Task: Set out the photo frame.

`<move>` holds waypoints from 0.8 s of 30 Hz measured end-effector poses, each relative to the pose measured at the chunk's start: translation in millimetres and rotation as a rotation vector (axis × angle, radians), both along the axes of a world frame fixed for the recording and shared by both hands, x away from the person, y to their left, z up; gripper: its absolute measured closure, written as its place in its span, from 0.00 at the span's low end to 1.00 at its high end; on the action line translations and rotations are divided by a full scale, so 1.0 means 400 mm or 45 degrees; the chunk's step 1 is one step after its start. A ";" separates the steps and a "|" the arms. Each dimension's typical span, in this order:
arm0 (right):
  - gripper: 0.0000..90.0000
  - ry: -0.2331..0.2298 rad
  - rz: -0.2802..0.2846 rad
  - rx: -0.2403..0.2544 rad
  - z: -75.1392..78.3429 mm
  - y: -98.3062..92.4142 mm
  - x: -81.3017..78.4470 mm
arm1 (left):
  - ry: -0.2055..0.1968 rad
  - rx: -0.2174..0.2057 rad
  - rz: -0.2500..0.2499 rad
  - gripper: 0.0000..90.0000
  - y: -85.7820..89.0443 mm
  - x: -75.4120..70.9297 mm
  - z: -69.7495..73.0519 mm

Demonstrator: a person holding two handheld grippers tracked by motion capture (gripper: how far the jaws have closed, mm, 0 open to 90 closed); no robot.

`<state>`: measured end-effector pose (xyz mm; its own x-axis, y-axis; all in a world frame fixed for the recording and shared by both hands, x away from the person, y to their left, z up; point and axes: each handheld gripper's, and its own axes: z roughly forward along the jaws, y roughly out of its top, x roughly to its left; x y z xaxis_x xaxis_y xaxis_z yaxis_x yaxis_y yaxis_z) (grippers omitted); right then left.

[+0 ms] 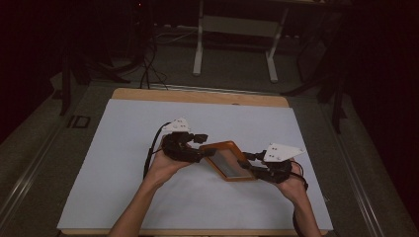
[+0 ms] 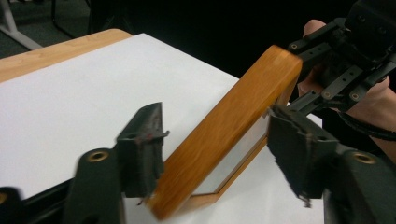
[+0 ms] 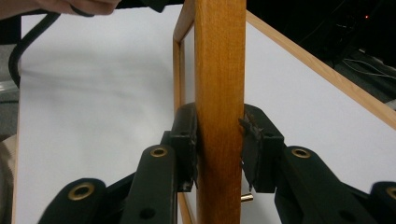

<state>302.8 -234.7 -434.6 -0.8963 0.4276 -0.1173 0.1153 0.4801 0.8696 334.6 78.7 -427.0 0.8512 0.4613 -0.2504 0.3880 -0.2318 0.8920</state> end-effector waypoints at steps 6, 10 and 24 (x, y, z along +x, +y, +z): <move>0.76 0.009 -0.012 0.023 -0.007 -0.019 -0.002 | 0.008 0.037 0.006 0.29 -0.009 0.000 -0.026; 0.76 0.014 -0.019 0.029 -0.010 -0.028 -0.002 | -0.003 0.065 0.000 0.31 -0.019 -0.002 -0.038; 0.76 0.020 -0.032 0.037 -0.016 -0.045 -0.005 | 0.047 0.156 -0.043 0.41 -0.069 0.008 -0.104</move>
